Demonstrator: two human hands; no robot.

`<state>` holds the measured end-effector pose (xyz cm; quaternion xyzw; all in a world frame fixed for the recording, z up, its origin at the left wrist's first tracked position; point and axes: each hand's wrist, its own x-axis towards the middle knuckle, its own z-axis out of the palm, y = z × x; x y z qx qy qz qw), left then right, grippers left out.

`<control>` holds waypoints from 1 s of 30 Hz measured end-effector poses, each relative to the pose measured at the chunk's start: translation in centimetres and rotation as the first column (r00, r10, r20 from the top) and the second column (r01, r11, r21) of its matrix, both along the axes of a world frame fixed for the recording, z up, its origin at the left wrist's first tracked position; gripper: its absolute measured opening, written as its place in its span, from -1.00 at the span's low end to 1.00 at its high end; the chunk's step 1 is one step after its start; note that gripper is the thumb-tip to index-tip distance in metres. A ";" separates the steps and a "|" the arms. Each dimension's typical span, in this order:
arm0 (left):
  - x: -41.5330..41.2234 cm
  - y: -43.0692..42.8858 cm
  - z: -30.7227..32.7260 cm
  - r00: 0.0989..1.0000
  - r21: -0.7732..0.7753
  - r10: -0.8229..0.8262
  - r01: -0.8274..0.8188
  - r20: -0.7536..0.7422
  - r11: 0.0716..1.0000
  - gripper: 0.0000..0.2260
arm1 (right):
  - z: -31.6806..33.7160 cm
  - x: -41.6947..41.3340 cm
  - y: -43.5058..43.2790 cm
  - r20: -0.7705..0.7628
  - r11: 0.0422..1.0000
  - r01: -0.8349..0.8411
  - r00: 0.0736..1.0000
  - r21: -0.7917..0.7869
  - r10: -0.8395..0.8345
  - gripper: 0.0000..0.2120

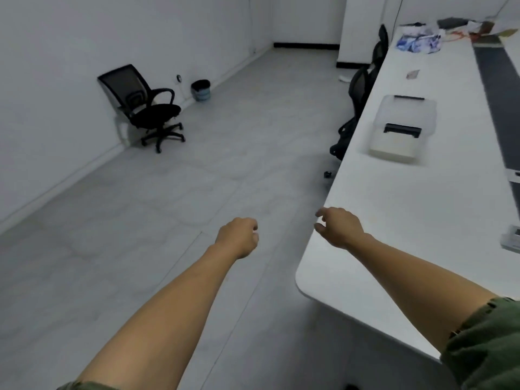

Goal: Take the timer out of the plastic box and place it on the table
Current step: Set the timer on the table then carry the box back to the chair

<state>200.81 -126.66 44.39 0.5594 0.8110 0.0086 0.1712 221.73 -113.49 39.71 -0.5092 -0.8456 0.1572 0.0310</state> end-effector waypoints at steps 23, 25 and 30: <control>-23.7 26.1 1.0 0.989 0.002 -0.147 0.147 0.006 0.989 -0.67 | 0.6 -20.6 22.8 0.021 0.968 0.245 0.970 -0.062 -0.244 -0.57; -24.0 29.7 0.9 0.980 0.000 -0.199 0.199 0.016 0.980 -0.67 | 0.9 -20.1 25.0 0.028 0.949 0.310 0.951 -0.062 -0.309 -0.62; -24.1 40.1 0.1 0.926 0.004 -0.377 0.377 0.021 0.926 -0.66 | -0.3 -18.1 30.6 0.036 0.867 0.491 0.871 -0.089 -0.490 -0.72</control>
